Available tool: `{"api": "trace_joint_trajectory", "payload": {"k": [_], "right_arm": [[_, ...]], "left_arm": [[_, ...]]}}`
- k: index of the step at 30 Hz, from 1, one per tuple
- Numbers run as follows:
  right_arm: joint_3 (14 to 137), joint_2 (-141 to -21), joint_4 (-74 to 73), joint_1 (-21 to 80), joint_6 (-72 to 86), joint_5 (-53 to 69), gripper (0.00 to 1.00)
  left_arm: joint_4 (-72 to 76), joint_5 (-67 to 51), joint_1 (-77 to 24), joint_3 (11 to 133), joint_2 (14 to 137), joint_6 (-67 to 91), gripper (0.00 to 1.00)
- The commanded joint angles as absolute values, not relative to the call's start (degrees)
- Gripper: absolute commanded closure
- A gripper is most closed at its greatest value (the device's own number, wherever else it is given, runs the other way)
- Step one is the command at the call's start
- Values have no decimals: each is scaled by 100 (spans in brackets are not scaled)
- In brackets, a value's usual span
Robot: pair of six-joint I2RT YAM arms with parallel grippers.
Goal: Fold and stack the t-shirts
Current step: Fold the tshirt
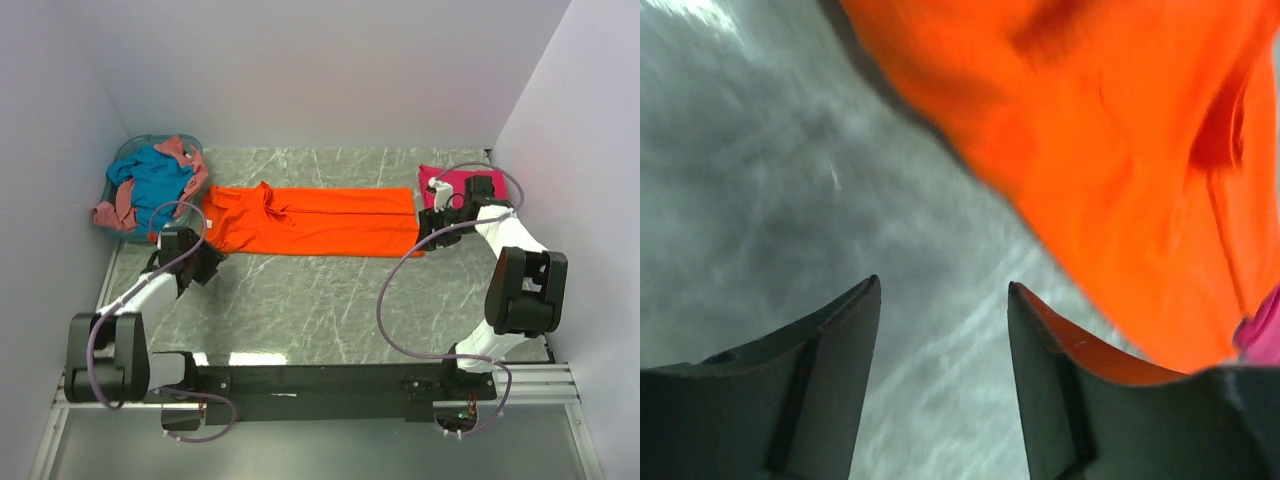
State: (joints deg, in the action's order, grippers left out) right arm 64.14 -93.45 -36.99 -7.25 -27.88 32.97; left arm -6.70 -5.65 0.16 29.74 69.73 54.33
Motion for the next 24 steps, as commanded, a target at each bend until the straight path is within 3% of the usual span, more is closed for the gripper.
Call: {"api": "trace_joint_trajectory", "payload": {"k": [1, 6, 24], "right_arm": [[6337, -9210, -3779, -852, -2602, 3524, 36], [6302, -9281, -3735, -853, -2575, 3647, 37], [6407, -9703, -3735, -853, -2637, 3542, 38]], "left_arm": [[342, -282, 228, 3085, 7494, 5748, 42], [351, -35, 386, 3506, 8225, 5774, 49], [369, 45, 923, 4008, 8806, 5414, 51]]}}
